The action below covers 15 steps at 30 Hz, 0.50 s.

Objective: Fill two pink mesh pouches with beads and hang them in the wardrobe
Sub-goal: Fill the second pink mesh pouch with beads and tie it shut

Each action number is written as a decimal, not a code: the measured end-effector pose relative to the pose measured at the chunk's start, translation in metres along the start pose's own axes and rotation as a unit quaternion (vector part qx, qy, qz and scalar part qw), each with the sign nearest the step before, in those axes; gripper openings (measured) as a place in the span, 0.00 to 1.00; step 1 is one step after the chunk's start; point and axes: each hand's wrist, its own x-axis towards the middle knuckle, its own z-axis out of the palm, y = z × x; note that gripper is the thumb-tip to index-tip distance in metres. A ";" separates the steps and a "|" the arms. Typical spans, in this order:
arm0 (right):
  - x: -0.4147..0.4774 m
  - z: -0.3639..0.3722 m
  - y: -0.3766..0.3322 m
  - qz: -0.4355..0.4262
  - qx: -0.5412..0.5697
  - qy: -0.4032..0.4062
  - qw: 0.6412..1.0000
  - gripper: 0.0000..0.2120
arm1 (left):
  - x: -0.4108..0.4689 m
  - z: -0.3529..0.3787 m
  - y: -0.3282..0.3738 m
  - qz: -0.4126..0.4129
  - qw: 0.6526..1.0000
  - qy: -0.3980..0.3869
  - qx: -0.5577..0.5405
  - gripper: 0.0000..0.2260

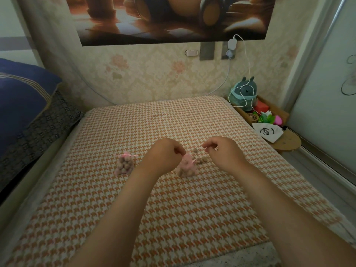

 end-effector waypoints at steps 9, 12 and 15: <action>0.004 0.023 0.016 -0.004 -0.141 -0.074 0.987 0.16 | -0.004 -0.003 -0.013 0.015 0.999 -0.032 -0.013 0.09; 0.005 0.028 0.017 -0.019 -0.153 -0.074 0.985 0.14 | -0.004 -0.004 -0.019 0.018 0.998 -0.046 -0.028 0.09; 0.007 0.031 0.019 -0.014 -0.145 -0.073 0.987 0.11 | -0.003 -0.005 -0.024 0.018 0.998 -0.051 -0.034 0.09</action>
